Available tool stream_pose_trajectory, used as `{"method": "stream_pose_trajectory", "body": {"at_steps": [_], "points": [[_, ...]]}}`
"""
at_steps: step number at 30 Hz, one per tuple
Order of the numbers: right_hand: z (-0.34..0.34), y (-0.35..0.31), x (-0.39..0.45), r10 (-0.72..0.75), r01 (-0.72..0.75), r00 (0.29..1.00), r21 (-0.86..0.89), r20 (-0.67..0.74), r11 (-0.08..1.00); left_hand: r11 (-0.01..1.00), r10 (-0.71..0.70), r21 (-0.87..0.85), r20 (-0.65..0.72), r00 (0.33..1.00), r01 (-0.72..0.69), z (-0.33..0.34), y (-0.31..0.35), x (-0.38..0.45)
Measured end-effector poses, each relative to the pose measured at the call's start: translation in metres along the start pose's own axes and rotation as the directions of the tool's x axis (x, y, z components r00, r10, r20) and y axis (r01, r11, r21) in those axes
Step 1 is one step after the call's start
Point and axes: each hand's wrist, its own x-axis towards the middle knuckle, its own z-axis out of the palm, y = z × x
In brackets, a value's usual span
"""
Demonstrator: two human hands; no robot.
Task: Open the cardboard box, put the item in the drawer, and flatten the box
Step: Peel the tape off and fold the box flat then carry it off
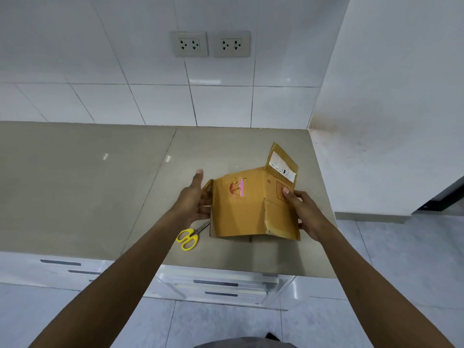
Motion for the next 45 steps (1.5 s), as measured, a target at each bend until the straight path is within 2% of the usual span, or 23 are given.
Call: {"method": "stream_pose_trajectory", "body": {"at_steps": [2,8,10,14,18,24,29,31,33,36,38,40,41,43,45], "points": [[0.000,-0.003,0.000,-0.001,0.001,1.000,0.008,0.005,1.000,0.993,-0.103,0.059,0.053,0.993,0.100,-0.001,0.014,0.004],[0.002,0.000,0.000,0.026,-0.020,0.993,-0.050,0.117,0.999,0.925,-0.296,0.288,0.142,0.945,0.246,0.005,0.018,0.013],[0.005,0.001,0.000,0.039,-0.034,0.992,-0.041,0.123,0.999,0.942,-0.284,0.234,0.176,0.942,0.240,0.009,0.008,0.020],[0.007,0.005,0.002,0.057,-0.053,0.996,-0.063,0.068,0.997,0.982,-0.151,0.133,0.162,0.975,0.130,0.006,-0.011,0.031],[0.008,0.013,0.006,0.055,-0.051,0.998,-0.121,0.026,0.991,0.989,-0.148,0.040,0.155,0.977,0.144,-0.007,-0.028,0.040],[0.016,0.016,0.015,0.066,-0.065,0.998,-0.136,-0.002,0.989,0.984,-0.175,-0.003,-0.048,0.983,0.175,-0.010,-0.042,0.048],[0.012,0.014,0.022,0.081,-0.074,0.996,-0.184,0.027,0.980,0.998,-0.034,0.047,-0.212,0.977,0.045,-0.005,-0.043,0.059],[0.005,0.019,0.024,0.108,-0.100,0.994,-0.194,0.033,0.976,0.984,0.081,0.173,-0.242,0.967,-0.039,-0.003,-0.048,0.061],[-0.001,0.029,0.025,0.149,-0.136,0.988,-0.202,0.049,0.970,0.922,0.223,0.367,-0.235,0.946,-0.126,0.000,-0.055,0.059],[-0.001,0.041,0.024,0.156,-0.141,0.987,-0.246,0.039,0.959,0.869,0.308,0.448,-0.158,0.938,-0.210,-0.001,-0.068,0.058],[0.003,0.044,0.026,0.108,-0.105,0.994,-0.326,-0.007,0.939,0.823,0.331,0.520,-0.113,0.937,-0.228,-0.004,-0.076,0.062],[0.011,0.045,0.026,0.003,-0.037,0.998,-0.488,-0.070,0.872,0.768,0.344,0.595,-0.074,0.936,-0.236,-0.008,-0.082,0.066],[0.015,0.045,0.025,-0.065,-0.001,0.994,-0.612,-0.085,0.791,0.742,0.349,0.626,-0.056,0.935,-0.240,-0.009,-0.085,0.066],[0.025,0.047,0.022,-0.145,0.049,0.989,-0.830,-0.039,0.556,0.665,0.375,0.701,-0.014,0.927,-0.258,-0.012,-0.091,0.070],[0.036,0.052,0.018,-0.184,0.111,0.982,-0.930,0.048,0.350,0.581,0.377,0.770,0.034,0.926,-0.265,-0.013,-0.096,0.074]]}}
